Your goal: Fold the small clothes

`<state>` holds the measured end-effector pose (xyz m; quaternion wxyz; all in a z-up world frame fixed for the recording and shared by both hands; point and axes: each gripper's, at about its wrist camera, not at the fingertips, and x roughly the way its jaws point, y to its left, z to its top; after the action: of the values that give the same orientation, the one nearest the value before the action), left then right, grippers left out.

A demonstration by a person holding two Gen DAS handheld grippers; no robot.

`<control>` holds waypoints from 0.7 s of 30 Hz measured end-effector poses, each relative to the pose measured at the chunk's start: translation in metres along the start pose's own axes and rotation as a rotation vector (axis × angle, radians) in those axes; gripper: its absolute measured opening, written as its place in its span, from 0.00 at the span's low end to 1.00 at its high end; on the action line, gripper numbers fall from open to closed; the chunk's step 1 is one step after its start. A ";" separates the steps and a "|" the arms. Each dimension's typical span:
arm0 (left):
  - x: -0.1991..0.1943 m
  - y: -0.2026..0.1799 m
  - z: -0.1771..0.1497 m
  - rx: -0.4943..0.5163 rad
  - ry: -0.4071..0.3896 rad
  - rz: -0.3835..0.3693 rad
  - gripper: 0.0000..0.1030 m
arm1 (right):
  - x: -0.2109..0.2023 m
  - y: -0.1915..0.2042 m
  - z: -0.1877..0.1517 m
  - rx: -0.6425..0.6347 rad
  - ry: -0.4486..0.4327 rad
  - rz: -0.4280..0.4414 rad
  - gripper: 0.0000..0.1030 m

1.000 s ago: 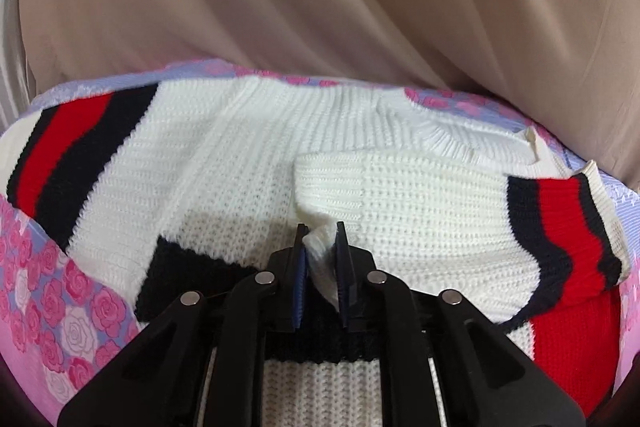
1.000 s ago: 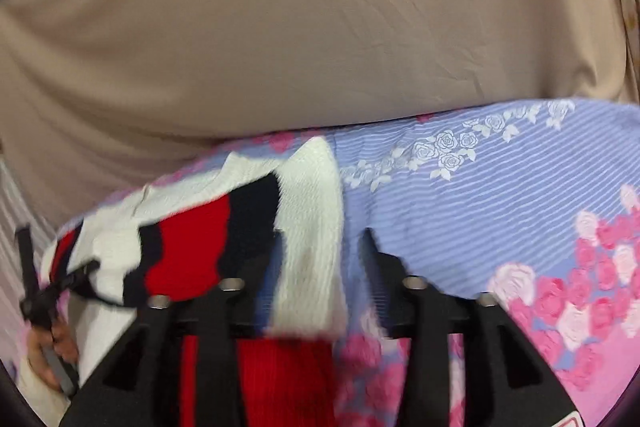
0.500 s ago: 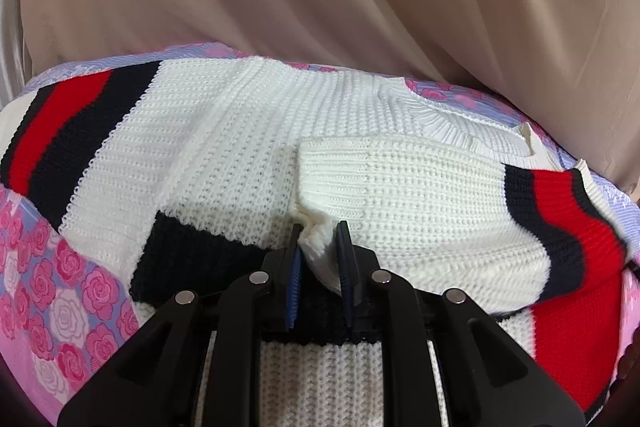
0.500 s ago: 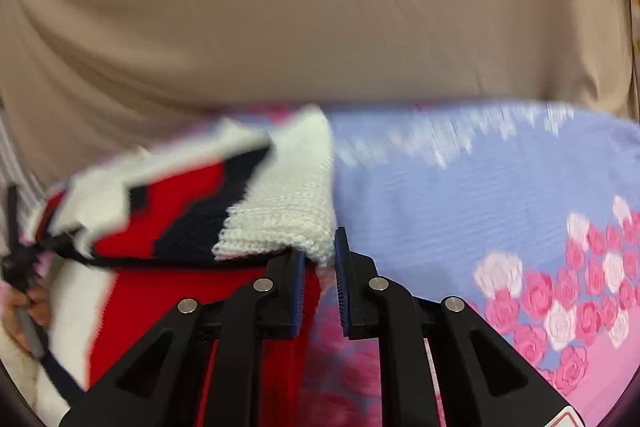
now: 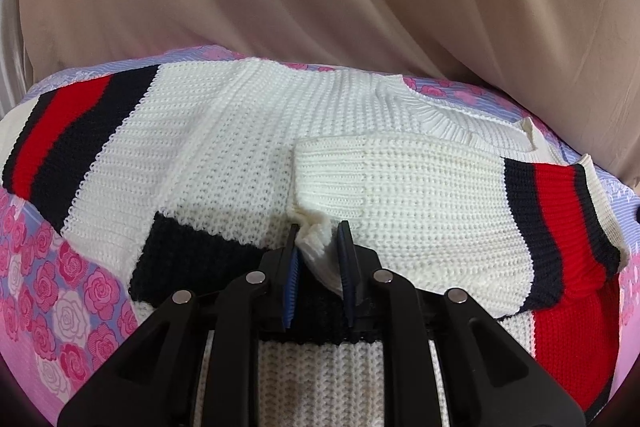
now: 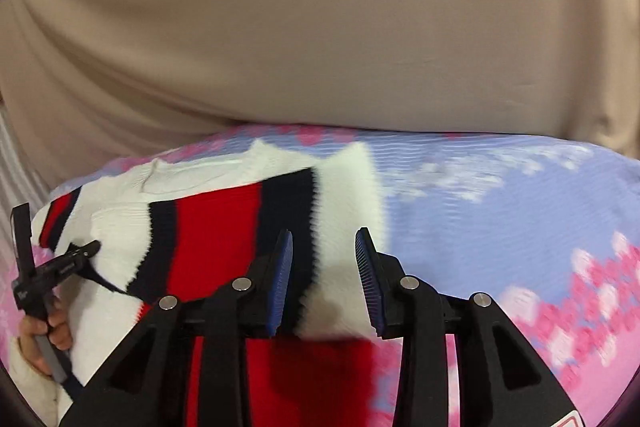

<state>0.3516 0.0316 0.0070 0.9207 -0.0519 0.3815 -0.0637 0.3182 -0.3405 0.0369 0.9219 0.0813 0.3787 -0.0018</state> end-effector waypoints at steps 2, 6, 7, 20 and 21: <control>0.000 0.002 0.000 -0.010 0.000 -0.010 0.17 | 0.039 0.003 0.010 -0.005 0.064 -0.031 0.22; 0.001 0.005 0.000 -0.022 0.004 -0.036 0.23 | 0.078 -0.032 0.021 0.070 0.034 -0.144 0.14; 0.001 0.006 0.000 -0.023 0.004 -0.042 0.25 | 0.073 -0.037 0.022 0.117 0.020 -0.171 0.05; -0.075 0.173 0.011 -0.365 -0.173 0.133 0.84 | -0.045 0.054 -0.135 -0.115 0.093 -0.041 0.39; -0.075 0.195 0.014 -0.388 -0.161 0.183 0.84 | -0.051 0.056 -0.144 -0.129 0.075 -0.054 0.40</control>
<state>0.3236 0.2365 0.0409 0.9230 -0.1980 0.3150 0.0987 0.1848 -0.2668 -0.0200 0.9101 0.0116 0.4143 0.0006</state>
